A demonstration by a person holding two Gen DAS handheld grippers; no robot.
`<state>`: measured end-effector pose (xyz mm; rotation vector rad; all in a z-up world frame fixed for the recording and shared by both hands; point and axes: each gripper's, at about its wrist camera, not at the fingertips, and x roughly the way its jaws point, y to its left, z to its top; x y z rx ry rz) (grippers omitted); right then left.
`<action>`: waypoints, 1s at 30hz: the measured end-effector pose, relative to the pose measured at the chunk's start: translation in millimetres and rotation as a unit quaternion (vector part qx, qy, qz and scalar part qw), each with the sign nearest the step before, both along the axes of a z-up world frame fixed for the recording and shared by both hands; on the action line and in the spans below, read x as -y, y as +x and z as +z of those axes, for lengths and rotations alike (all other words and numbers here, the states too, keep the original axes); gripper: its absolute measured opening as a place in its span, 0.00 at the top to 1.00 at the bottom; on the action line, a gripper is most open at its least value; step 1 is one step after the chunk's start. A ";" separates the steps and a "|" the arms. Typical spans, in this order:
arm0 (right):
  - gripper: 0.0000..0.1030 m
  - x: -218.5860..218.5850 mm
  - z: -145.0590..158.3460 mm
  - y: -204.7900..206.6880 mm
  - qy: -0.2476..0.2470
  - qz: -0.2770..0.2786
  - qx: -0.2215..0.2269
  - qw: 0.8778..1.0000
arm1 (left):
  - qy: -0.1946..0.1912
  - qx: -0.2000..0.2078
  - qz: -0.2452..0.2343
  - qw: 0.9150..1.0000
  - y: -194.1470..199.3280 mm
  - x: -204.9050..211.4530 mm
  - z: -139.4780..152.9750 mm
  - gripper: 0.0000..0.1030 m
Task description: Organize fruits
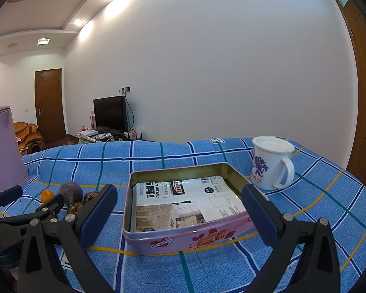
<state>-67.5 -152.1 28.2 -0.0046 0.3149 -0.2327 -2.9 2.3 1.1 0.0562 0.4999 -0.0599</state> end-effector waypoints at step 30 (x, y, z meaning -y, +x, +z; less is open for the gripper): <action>0.00 -1.6 -2.1 0.6 0.000 0.003 -0.003 1.000 | -0.006 -0.007 0.007 1.000 2.5 -3.4 -0.8 0.13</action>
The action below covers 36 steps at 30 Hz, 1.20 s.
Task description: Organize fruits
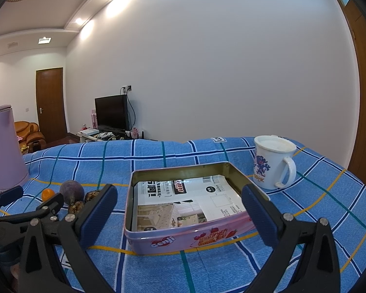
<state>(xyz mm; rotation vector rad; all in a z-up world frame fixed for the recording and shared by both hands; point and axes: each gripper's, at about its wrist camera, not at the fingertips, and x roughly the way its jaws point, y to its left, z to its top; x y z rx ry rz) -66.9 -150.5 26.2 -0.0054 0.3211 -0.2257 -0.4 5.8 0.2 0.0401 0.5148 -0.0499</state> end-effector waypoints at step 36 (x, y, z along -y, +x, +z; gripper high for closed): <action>0.18 -11.7 -4.7 1.4 0.039 0.102 -0.048 0.993 | -0.024 -0.118 0.020 0.993 -74.7 -155.5 -29.2 0.14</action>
